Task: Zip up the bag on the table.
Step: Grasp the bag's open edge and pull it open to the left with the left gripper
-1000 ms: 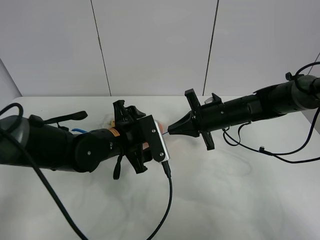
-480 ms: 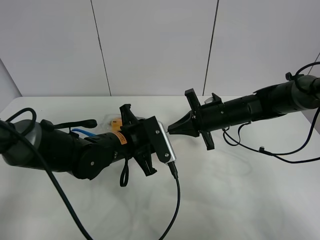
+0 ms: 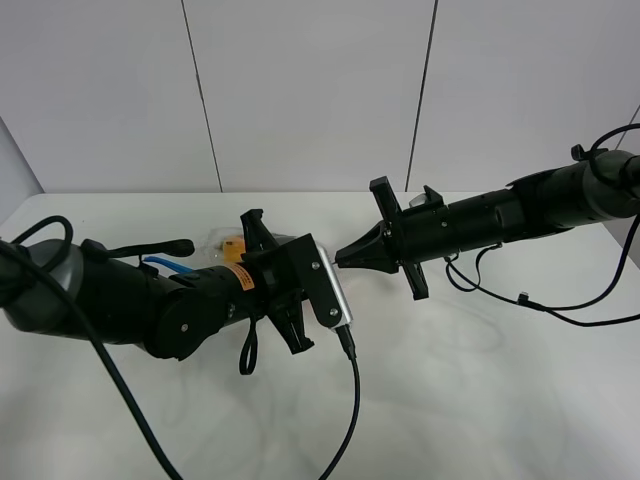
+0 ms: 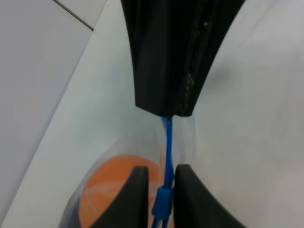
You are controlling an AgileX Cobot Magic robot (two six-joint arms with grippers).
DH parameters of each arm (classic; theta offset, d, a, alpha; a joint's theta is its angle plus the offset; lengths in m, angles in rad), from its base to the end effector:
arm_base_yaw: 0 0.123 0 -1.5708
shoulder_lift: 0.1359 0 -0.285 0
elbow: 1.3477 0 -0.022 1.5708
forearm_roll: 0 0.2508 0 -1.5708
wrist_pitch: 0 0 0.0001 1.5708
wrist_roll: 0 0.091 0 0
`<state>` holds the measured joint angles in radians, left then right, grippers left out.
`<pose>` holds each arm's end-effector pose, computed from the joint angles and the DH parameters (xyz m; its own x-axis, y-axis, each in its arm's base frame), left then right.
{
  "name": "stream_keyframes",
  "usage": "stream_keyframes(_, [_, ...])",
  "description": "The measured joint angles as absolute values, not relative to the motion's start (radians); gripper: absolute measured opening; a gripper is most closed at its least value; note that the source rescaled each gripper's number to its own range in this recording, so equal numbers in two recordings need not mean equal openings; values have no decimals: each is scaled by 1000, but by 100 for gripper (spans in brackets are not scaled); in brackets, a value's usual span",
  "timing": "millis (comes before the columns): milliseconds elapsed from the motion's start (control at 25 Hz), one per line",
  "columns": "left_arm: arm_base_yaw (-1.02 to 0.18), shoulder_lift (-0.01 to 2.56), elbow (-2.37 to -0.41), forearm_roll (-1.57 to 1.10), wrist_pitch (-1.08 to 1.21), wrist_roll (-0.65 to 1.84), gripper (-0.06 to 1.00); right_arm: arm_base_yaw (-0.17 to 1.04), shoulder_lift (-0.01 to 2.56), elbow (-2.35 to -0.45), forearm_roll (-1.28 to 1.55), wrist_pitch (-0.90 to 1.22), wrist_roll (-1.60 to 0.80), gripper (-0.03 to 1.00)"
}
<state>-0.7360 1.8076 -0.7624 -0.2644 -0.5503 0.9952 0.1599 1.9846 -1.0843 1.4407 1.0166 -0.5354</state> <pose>0.2664 -0.2245 0.1588 0.1791 0.7667 -0.6165 0.6234 0.3964 0.6740 0.3459 0.1336 0.1573 -0.9620 0.2324 0.1432 0.2321 0.4201 0.8773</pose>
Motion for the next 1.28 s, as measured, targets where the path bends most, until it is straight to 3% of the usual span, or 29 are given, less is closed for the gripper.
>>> stream_keyframes(200, [-739, 1808, -762, -264, -542, 994, 0, 160, 1985, -1084, 1441, 1017, -535, 0])
stream_keyframes(560, [-706, 1809, -757, -272, -549, 1035, 0, 160, 1985, -1084, 1445, 1015, -535, 0])
stream_keyframes(1280, [-404, 1809, -623, -265, -694, 1097, 0, 160, 1986, -1084, 1459, 1012, -535, 0])
